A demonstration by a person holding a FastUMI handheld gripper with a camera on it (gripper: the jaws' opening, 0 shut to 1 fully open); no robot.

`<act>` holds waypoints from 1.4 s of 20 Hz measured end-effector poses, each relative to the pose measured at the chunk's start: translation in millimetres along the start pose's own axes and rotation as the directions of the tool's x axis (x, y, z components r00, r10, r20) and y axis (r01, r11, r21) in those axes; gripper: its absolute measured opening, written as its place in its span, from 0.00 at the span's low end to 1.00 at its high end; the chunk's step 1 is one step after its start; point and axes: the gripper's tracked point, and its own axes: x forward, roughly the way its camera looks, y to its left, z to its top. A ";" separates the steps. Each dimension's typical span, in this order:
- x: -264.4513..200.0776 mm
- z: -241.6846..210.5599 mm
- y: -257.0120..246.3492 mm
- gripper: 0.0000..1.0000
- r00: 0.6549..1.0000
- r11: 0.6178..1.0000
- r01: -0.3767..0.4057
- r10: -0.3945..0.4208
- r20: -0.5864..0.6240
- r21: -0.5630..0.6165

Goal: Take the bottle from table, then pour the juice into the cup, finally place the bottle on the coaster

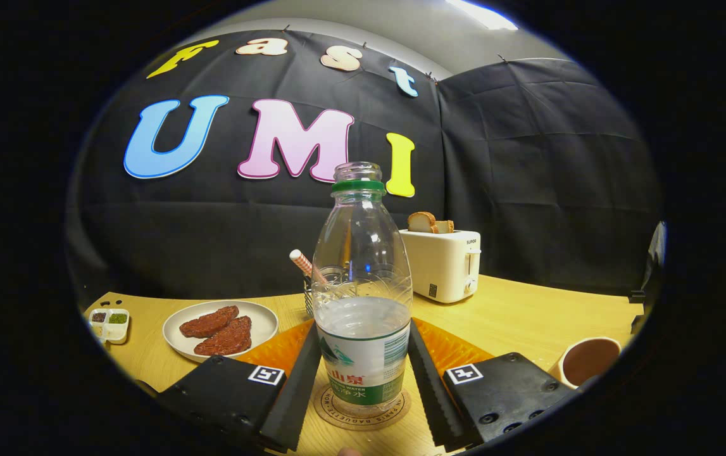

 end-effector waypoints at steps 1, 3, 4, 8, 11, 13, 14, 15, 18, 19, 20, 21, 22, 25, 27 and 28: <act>-0.4 -2.1 -0.7 0.77 1.000 1.000 0.002 -0.002 -0.003 0.000; -1.5 -2.2 -1.0 0.78 1.000 1.000 0.004 -0.004 0.001 -0.002; -1.7 -2.4 -0.5 0.78 1.000 1.000 0.004 -0.004 0.002 -0.002; -3.6 -3.5 -2.2 0.79 1.000 1.000 0.013 -0.013 -0.004 -0.008; -6.2 -4.5 -0.6 0.95 1.000 1.000 0.007 -0.007 -0.015 -0.012; -8.9 -3.9 0.2 0.99 1.000 1.000 -0.003 0.003 -0.016 -0.013; -10.8 -4.6 1.0 0.99 1.000 1.000 -0.005 0.005 -0.019 -0.013; -14.1 -4.9 0.7 0.99 1.000 1.000 -0.005 0.004 -0.025 -0.013; -22.6 -1.7 -0.2 0.99 0.999 1.000 -0.001 0.001 -0.038 -0.003; -26.2 0.5 0.3 0.99 0.999 1.000 -0.003 0.003 -0.042 0.004; -30.4 1.7 1.2 0.99 0.999 1.000 -0.005 0.005 -0.048 0.009; -34.8 3.0 1.5 0.99 0.999 1.000 -0.005 0.006 -0.052 0.015; -41.4 3.9 1.9 0.99 0.998 1.000 -0.010 0.011 -0.057 0.020; -63.2 17.0 5.3 0.99 0.998 0.999 -0.033 0.034 -0.060 0.021; -81.4 28.6 5.3 0.99 0.997 0.998 -0.055 0.055 -0.060 0.006; -92.3 36.0 4.8 0.99 0.996 0.998 -0.070 0.069 -0.054 -0.006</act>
